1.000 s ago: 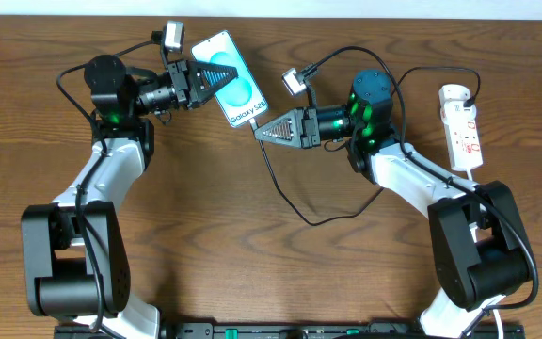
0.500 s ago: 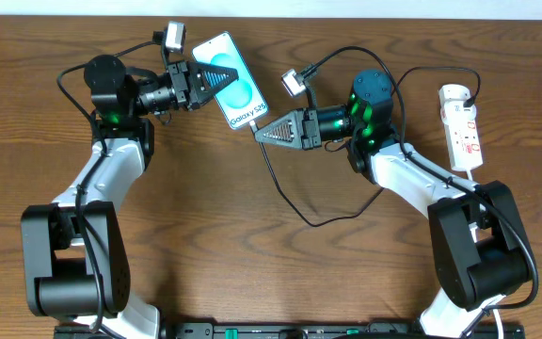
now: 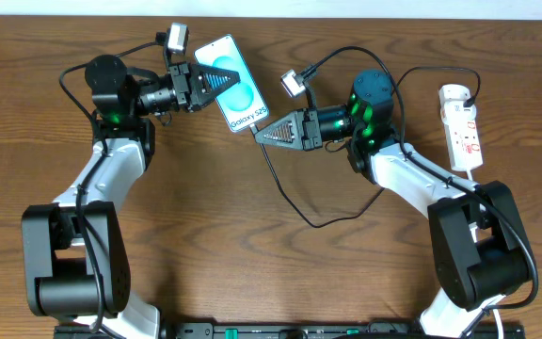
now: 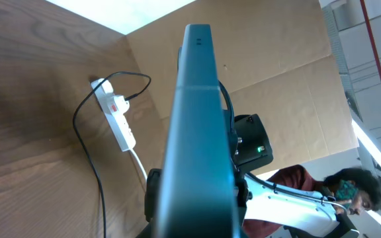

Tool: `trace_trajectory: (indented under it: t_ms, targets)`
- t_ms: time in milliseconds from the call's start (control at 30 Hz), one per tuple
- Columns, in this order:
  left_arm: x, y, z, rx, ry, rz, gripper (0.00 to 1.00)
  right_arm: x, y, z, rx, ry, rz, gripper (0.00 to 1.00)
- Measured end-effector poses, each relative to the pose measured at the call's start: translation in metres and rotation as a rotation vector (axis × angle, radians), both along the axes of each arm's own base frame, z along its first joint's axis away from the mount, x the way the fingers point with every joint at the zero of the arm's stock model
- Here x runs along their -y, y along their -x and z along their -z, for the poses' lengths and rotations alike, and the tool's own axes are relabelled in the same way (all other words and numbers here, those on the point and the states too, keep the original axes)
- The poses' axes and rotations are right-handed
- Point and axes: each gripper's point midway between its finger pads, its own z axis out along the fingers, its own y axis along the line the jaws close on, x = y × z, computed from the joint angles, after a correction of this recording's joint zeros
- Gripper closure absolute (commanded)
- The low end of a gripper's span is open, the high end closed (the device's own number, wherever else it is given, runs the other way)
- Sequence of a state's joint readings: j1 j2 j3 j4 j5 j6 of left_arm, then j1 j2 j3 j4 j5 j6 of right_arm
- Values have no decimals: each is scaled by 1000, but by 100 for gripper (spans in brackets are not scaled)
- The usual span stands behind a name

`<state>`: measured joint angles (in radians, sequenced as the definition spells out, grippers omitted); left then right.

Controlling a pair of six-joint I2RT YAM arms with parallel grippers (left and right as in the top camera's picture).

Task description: Plug charger to phone and switch on socket

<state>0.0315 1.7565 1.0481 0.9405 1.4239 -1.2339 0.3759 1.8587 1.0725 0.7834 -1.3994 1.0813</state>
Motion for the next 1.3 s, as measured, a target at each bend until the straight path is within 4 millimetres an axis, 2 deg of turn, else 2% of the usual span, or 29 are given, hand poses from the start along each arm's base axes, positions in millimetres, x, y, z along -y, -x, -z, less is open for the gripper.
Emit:
trace_trajectory:
  t_ms: [1100,1300]
  targets:
    - [3,-1,-1,2,2,-7,93,3,-4,0,-1,0,13,99]
    - [3,-1,-1,2,2,-7,93,3,-4,0,-1,0,14,97]
